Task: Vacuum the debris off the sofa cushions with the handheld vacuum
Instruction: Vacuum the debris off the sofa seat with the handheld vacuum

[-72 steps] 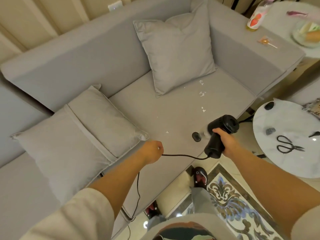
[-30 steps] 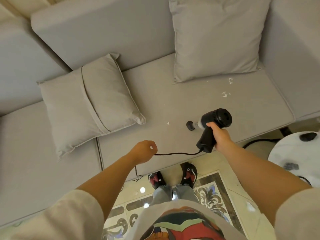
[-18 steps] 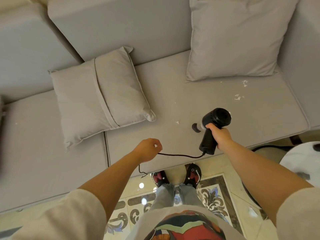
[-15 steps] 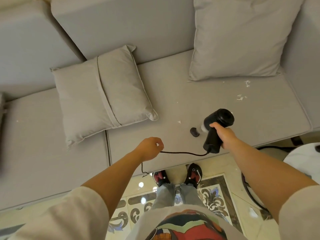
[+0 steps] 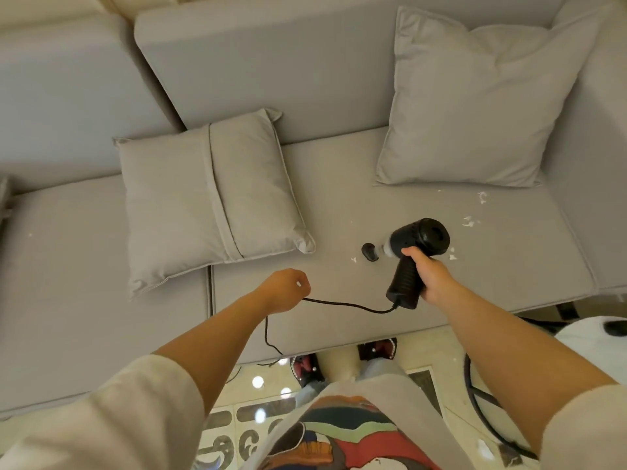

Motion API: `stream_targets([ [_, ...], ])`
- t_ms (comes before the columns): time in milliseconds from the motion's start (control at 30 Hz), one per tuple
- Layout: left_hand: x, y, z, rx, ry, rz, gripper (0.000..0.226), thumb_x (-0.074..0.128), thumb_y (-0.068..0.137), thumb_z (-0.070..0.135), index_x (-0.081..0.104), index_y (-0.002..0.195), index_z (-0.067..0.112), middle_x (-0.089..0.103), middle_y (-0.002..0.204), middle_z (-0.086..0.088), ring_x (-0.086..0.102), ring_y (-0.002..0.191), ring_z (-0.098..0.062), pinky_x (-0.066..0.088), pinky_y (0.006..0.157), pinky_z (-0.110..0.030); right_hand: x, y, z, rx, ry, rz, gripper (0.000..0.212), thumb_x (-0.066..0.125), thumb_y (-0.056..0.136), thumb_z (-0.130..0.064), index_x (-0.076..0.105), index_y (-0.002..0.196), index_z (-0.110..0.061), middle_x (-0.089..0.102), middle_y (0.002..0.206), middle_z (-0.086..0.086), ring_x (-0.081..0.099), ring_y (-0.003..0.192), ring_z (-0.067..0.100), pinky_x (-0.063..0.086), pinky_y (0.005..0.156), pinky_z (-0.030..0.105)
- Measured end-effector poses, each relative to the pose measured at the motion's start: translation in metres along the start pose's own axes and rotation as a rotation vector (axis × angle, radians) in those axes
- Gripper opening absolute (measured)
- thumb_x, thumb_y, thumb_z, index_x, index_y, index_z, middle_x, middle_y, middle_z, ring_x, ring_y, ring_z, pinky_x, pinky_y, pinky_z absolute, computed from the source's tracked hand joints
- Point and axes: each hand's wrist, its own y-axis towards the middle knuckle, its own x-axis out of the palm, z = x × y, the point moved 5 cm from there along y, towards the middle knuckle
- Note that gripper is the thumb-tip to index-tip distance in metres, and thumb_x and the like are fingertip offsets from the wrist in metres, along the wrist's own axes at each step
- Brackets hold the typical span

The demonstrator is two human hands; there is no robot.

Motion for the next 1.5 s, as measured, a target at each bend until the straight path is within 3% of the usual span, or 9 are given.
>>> stream_targets([
  [133, -0.001, 0.004, 0.010, -0.032, -0.024, 0.013, 0.026, 0.045, 0.093, 0.021, 0.062, 0.111, 0.011, 0.062, 0.115, -0.015, 0.059, 0.098, -0.028, 0.041, 0.080, -0.027, 0.012, 0.012, -0.019, -0.021, -0.191, -0.039, 0.036, 0.065, 0.080, -0.029, 0.053, 0.105, -0.008, 0.058, 0.083, 0.012, 0.058, 0.072, 0.025, 0.048, 0.061, 0.031],
  [300, 0.010, 0.007, 0.027, -0.111, 0.035, 0.048, 0.030, 0.040, 0.095, 0.021, 0.058, 0.116, 0.009, 0.059, 0.122, -0.014, 0.055, 0.109, -0.029, 0.044, 0.091, -0.033, 0.015, 0.034, -0.041, -0.089, -0.318, -0.090, 0.030, 0.065, 0.080, -0.028, 0.052, 0.101, -0.010, 0.058, 0.081, 0.010, 0.058, 0.073, 0.023, 0.048, 0.064, 0.032],
  [500, 0.029, 0.009, 0.036, -0.305, -0.046, 0.094, 0.033, 0.037, 0.095, 0.014, 0.059, 0.114, -0.001, 0.061, 0.119, -0.018, 0.057, 0.110, -0.031, 0.045, 0.090, -0.034, 0.016, 0.061, -0.060, -0.011, -0.386, -0.227, 0.033, 0.064, 0.082, -0.029, 0.050, 0.106, -0.012, 0.057, 0.085, 0.010, 0.059, 0.075, 0.023, 0.046, 0.057, 0.030],
  [733, 0.036, -0.001, 0.026, -0.343, -0.095, 0.132, 0.030, 0.040, 0.095, 0.022, 0.060, 0.114, 0.011, 0.060, 0.122, -0.011, 0.056, 0.109, -0.027, 0.044, 0.094, -0.033, 0.022, 0.073, -0.056, 0.008, -0.403, -0.219, 0.036, 0.064, 0.081, -0.029, 0.051, 0.110, -0.012, 0.059, 0.086, 0.008, 0.058, 0.077, 0.022, 0.048, 0.076, 0.038],
  [867, 0.037, 0.001, 0.030, -0.334, -0.127, 0.134, 0.032, 0.043, 0.095, 0.028, 0.059, 0.116, 0.011, 0.060, 0.124, -0.010, 0.055, 0.111, -0.026, 0.042, 0.094, -0.032, 0.019, 0.080, -0.067, 0.065, -0.421, -0.210, 0.037, 0.066, 0.078, -0.034, 0.053, 0.106, -0.013, 0.060, 0.085, 0.008, 0.059, 0.076, 0.023, 0.048, 0.064, 0.034],
  [1000, 0.037, 0.006, 0.033, -0.340, -0.141, 0.120, 0.038, 0.041, 0.095, 0.037, 0.058, 0.118, 0.012, 0.060, 0.121, -0.011, 0.054, 0.111, -0.027, 0.042, 0.091, -0.033, 0.022, 0.088, -0.092, -0.033, -0.284, -0.167, 0.042, 0.065, 0.082, -0.029, 0.051, 0.119, -0.013, 0.061, 0.094, 0.007, 0.059, 0.088, 0.025, 0.048, 0.083, 0.040],
  [1067, 0.039, 0.009, 0.032, -0.345, -0.164, 0.095, 0.039, 0.042, 0.094, 0.039, 0.057, 0.118, 0.012, 0.060, 0.122, -0.010, 0.053, 0.111, -0.025, 0.041, 0.090, -0.032, 0.028, 0.092, -0.110, -0.037, -0.229, -0.163, 0.043, 0.063, 0.084, -0.029, 0.048, 0.121, -0.014, 0.060, 0.103, 0.009, 0.058, 0.094, 0.025, 0.046, 0.085, 0.040],
  [1333, 0.040, 0.015, 0.033, -0.360, -0.114, 0.078, 0.028, 0.047, 0.093, 0.023, 0.060, 0.114, 0.011, 0.060, 0.119, -0.011, 0.055, 0.108, -0.026, 0.044, 0.090, -0.031, 0.055, 0.100, -0.110, 0.010, -0.408, -0.215, 0.043, 0.064, 0.081, -0.034, 0.050, 0.116, -0.014, 0.059, 0.103, 0.010, 0.058, 0.094, 0.028, 0.047, 0.081, 0.041],
  [1500, 0.037, 0.017, 0.033, -0.342, -0.136, 0.101, 0.026, 0.045, 0.094, 0.024, 0.061, 0.110, 0.010, 0.062, 0.112, -0.012, 0.053, 0.091, -0.021, 0.041, 0.080, -0.028, 0.059, 0.102, -0.117, -0.131, -0.439, -0.172, 0.044, 0.063, 0.082, -0.031, 0.052, 0.119, -0.010, 0.059, 0.100, 0.009, 0.059, 0.094, 0.028, 0.047, 0.085, 0.041],
])
